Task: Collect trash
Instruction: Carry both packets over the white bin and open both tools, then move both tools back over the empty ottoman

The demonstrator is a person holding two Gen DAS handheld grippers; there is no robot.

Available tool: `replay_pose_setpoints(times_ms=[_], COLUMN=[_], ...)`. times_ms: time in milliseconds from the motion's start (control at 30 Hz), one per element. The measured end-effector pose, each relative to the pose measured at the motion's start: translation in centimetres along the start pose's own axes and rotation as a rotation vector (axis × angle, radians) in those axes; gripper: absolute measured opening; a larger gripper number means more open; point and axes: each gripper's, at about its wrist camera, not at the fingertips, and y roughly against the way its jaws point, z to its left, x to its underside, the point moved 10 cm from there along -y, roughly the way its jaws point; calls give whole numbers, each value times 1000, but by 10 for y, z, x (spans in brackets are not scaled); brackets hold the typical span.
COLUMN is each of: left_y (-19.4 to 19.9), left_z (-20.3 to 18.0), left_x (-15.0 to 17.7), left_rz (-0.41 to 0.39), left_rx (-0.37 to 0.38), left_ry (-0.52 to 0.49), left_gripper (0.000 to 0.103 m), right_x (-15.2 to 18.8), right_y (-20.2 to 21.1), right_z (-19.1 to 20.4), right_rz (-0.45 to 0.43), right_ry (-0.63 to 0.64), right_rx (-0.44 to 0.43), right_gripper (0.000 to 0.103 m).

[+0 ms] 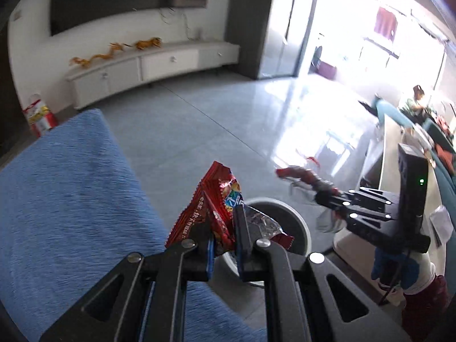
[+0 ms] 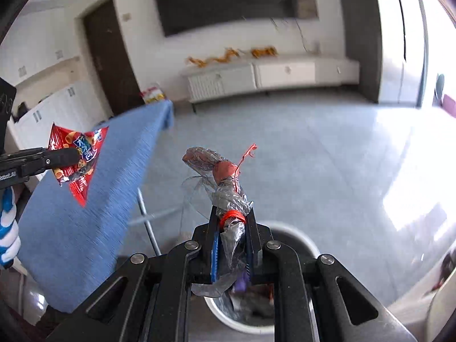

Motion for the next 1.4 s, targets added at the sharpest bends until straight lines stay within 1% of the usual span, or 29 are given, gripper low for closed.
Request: replay_pose_setpoints(times_ms=[100, 233, 367, 500, 533, 567, 633, 667, 733, 767, 800, 867, 1000, 1167, 1333, 1400], left_y=[-39, -78, -99, -112, -116, -118, -122, -124, -123, -123, -121, -121, -116, -101, -71, -56], left_z=[-22, -40, -48, -55, -57, -58, -60, -61, -60, -60, -59, -61, -65, -59, -41, -31], left_x=[8, 15, 22, 25, 25, 25, 27, 27, 29, 30, 30, 29, 26, 23, 21, 20], left_rz=[70, 135, 166, 179, 181, 184, 191, 195, 200, 202, 200, 193, 182, 156, 110, 81], left_rx=[36, 62, 64, 65, 68, 70, 78, 85, 95, 101, 106, 108, 113, 113, 88, 65], left_ry=[-21, -27, -44, -42, -38, -35, -27, -24, -23, -21, -18, -15, -7, 8, 26, 32], left_gripper=[11, 11, 13, 14, 14, 14, 14, 15, 17, 24, 32, 38, 39, 40, 43, 48], right_x=[25, 48, 64, 77, 76, 78, 84, 84, 86, 87, 87, 88, 85, 76, 60, 49], right_y=[-18, -42, -63, -71, -76, -76, -72, -72, -69, -69, -67, -63, -56, -42, -25, -18], right_z=[-23, -42, -58, -64, -67, -70, -73, -74, -79, -81, -83, -87, -89, -81, -62, -49], right_rz=[60, 123, 167, 192, 197, 199, 200, 199, 198, 197, 195, 189, 172, 144, 108, 86], right_ry=[-50, -104, -140, -167, -171, -175, -184, -187, -197, -201, -206, -217, -230, -225, -197, -177], right_rx=[8, 11, 19, 29, 32, 37, 47, 53, 66, 71, 75, 85, 95, 105, 97, 86], right_gripper=[15, 16, 17, 18, 21, 27, 36, 37, 38, 38, 39, 39, 39, 41, 42, 42])
